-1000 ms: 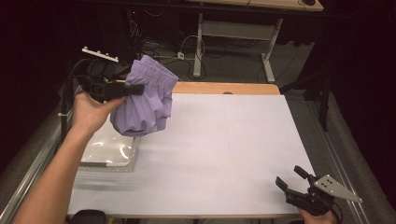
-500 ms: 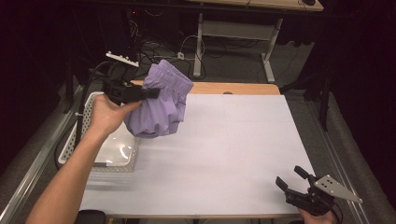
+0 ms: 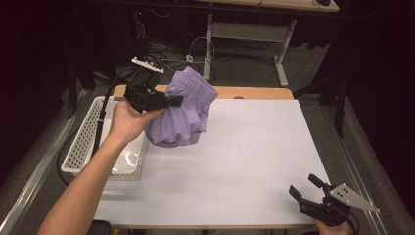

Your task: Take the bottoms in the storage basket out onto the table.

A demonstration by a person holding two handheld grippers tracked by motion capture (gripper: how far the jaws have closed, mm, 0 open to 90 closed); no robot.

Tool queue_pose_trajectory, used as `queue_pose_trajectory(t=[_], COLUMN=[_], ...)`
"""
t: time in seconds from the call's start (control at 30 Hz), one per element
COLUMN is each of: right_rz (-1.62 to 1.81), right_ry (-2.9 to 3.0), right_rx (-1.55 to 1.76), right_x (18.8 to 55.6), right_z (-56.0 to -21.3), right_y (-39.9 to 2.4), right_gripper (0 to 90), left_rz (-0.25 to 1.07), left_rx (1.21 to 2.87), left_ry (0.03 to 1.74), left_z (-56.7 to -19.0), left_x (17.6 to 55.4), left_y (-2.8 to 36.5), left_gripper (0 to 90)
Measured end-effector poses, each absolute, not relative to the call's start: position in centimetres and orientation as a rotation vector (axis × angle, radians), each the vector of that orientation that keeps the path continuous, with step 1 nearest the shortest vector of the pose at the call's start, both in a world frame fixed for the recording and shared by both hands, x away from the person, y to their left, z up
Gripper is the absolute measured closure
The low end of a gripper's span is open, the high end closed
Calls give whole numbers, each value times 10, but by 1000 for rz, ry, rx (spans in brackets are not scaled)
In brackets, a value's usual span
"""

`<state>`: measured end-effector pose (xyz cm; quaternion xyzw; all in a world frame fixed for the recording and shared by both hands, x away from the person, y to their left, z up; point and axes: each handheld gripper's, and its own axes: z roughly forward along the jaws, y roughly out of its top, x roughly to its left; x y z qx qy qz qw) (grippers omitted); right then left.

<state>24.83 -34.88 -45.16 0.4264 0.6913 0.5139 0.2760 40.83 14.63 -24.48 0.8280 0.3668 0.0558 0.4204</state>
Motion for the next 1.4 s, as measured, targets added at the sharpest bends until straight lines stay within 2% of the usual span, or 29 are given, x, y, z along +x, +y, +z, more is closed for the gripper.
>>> queue_pose_trajectory(t=[0.77,1.4], right_rz=[1377,1379], right_ry=[1862,1867], right_rx=[1155,1154], right_x=[249,249], right_z=[-452,-452], right_y=[-348,-349], right_gripper=[166,166], left_rz=[84,109], left_rx=[2098,2108], left_ry=[886,943], left_z=[-277,-305], left_x=[432,453], left_y=[97,83], left_gripper=[783,777])
